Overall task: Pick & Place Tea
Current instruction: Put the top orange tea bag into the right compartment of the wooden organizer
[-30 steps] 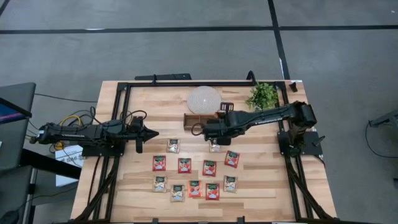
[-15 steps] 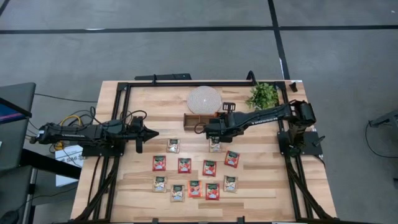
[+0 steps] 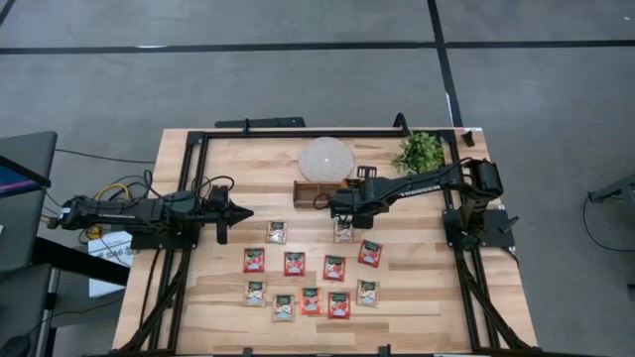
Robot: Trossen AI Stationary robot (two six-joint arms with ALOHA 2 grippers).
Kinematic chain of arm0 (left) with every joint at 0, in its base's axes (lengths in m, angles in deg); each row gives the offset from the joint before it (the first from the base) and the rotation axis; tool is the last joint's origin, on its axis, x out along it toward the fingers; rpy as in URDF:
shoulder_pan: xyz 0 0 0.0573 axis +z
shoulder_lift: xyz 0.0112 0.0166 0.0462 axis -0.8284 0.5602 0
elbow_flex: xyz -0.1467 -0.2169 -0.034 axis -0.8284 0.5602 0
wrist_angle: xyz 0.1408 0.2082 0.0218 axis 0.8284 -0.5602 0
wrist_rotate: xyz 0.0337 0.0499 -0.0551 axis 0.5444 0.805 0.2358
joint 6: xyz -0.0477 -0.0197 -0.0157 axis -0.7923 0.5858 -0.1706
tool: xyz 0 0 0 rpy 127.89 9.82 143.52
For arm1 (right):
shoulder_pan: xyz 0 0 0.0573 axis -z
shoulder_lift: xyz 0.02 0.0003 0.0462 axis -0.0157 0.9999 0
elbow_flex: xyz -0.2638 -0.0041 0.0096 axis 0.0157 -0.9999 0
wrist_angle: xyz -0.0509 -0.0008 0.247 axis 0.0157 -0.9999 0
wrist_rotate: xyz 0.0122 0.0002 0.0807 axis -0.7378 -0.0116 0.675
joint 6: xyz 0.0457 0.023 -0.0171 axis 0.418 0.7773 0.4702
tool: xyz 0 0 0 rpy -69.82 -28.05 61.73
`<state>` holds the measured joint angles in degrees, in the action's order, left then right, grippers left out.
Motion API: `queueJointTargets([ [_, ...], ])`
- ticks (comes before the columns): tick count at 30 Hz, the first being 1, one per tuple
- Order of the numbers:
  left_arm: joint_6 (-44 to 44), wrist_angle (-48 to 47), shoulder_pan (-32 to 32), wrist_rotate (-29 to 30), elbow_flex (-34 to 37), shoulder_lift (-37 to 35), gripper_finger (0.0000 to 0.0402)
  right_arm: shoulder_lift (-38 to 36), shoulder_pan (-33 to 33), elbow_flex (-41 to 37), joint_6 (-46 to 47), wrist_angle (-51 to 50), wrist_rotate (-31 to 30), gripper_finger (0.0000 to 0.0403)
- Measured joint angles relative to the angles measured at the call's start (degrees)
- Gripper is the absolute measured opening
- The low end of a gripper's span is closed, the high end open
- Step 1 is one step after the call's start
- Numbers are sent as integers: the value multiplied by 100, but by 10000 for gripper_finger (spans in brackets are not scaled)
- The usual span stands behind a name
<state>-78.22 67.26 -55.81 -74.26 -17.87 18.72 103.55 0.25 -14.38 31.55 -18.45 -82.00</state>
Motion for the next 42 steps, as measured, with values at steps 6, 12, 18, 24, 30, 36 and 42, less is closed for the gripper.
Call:
queueJointTargets([
  [6,0,-2,0,0,0,-1,0,0,78,0,-80,130,17,0],
  [12,2,-2,0,0,0,0,0,0,288,0,-83,93,22,0],
  [18,0,-2,0,0,0,1,0,0,419,0,-233,86,330,0],
  [24,2,-2,0,0,0,0,0,0,424,0,-363,125,334,0],
  [30,0,-2,1,0,0,1,0,2,428,0,-490,259,365,0],
  [36,-2,-1,0,0,0,0,0,2,457,0,-535,274,378,0],
  [42,-3,-1,1,0,0,0,0,4,578,0,-536,269,467,14],
])
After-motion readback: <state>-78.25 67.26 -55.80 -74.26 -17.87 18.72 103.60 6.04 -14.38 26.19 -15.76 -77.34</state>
